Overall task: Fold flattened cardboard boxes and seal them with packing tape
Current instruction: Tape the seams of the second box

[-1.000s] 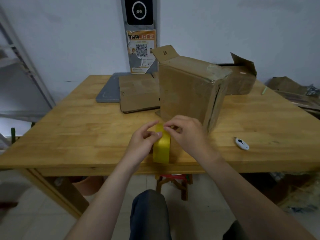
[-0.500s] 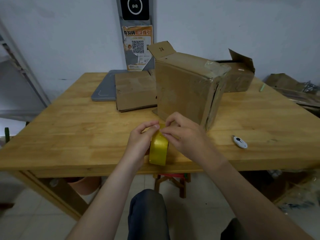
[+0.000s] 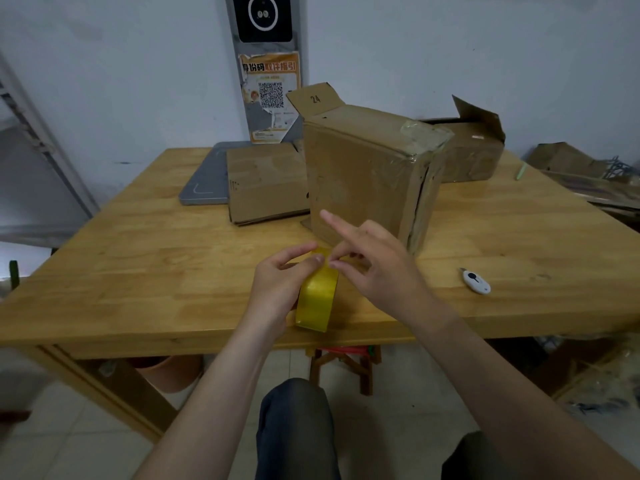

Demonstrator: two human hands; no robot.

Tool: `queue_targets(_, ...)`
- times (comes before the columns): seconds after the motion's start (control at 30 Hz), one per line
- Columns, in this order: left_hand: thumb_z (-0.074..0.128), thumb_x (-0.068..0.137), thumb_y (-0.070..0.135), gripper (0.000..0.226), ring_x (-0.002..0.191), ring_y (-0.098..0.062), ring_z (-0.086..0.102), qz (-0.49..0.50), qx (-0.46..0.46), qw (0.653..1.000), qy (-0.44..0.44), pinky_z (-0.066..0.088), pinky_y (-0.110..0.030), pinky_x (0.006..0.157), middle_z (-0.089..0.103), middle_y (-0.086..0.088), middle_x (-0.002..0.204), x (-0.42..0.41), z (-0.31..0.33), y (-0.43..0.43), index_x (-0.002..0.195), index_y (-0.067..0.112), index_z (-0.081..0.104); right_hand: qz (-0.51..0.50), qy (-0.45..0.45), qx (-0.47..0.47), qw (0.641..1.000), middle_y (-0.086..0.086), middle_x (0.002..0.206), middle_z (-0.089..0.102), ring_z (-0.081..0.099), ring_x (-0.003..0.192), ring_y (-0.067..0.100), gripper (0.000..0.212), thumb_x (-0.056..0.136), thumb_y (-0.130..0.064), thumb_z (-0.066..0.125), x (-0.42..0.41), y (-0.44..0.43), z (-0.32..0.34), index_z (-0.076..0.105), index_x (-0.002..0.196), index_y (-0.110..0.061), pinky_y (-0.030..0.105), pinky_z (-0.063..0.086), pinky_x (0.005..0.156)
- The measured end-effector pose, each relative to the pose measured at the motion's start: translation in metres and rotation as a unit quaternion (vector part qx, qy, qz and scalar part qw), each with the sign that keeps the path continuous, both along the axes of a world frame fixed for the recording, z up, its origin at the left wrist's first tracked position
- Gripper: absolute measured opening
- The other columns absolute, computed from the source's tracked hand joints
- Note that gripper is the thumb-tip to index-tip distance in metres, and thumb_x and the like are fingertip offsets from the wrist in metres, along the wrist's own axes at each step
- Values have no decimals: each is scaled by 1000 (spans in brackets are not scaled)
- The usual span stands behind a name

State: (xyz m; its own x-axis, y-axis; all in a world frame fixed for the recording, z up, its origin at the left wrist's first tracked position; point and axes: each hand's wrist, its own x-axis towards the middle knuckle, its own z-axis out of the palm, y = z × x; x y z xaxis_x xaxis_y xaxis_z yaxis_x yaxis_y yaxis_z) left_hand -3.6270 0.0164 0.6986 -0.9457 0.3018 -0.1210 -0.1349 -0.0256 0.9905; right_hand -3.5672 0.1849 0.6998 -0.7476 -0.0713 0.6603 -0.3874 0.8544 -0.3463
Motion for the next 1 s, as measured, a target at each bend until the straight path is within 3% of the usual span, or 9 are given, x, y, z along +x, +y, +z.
queue_targets(0.13,78,89,32,19,111,-6,64,-2,6,1000,22,52,-42,104,75,17,107,2,0,-1,107,35,80,-2,-28,-36,999,-15,92,70,45,86,3,77,90,-21,76,-4,-3,0,37,155,-33,21,45,79)
queue_targets(0.33,74,91,39,20,115,-12,66,-2,13,1000,17,53,-47,104,76,17,109,3,-1,-2,109,35,80,-69,-60,-86,992,-25,88,72,44,86,7,67,88,-28,78,-4,-9,3,49,147,-39,37,52,79)
queue_targets(0.43,79,84,44,24,113,-16,68,-8,3,1000,26,55,-49,100,76,12,110,5,-1,-1,108,39,79,-112,-49,-28,992,-23,86,72,48,87,8,59,88,-35,74,-4,-8,4,53,143,-43,38,53,74)
queue_targets(0.53,83,80,43,26,106,-17,71,5,-3,999,31,57,-50,96,78,8,103,7,-2,0,105,40,79,-151,-10,61,987,-10,86,70,58,87,16,50,90,-45,62,0,-9,1,56,140,-45,39,52,76)
queue_targets(0.63,85,80,37,24,100,-19,73,22,-11,999,29,58,-51,95,78,2,95,8,-3,2,103,38,80,-190,63,105,974,-1,81,64,60,83,18,49,86,-36,75,8,-14,1,65,135,-36,38,49,70)
queue_targets(0.7,86,80,33,23,99,-20,73,29,-17,999,25,58,-51,95,78,2,94,8,-2,3,102,38,80,-197,43,96,975,-5,84,66,55,86,18,52,88,-36,75,11,-17,4,61,138,-37,37,50,70)
queue_targets(0.8,85,81,28,22,97,-22,73,29,-28,999,26,60,-45,90,78,1,94,11,1,3,101,37,81,-180,-45,41,982,-16,97,69,47,93,15,52,94,-38,68,10,-19,3,53,144,-40,36,51,75)
queue_targets(0.9,85,81,25,22,91,-18,72,23,-38,999,30,59,-38,77,78,2,92,15,3,2,101,34,81,-137,-135,-92,977,-22,100,66,41,100,7,47,91,-38,72,8,-13,8,59,136,-44,31,47,87)
queue_targets(1.0,85,81,24,25,81,-8,70,4,-47,998,48,51,-26,68,78,5,84,21,7,0,105,29,80,-106,-178,-179,962,-22,90,71,55,105,9,35,83,-34,82,6,-3,14,72,117,-40,37,49,94)
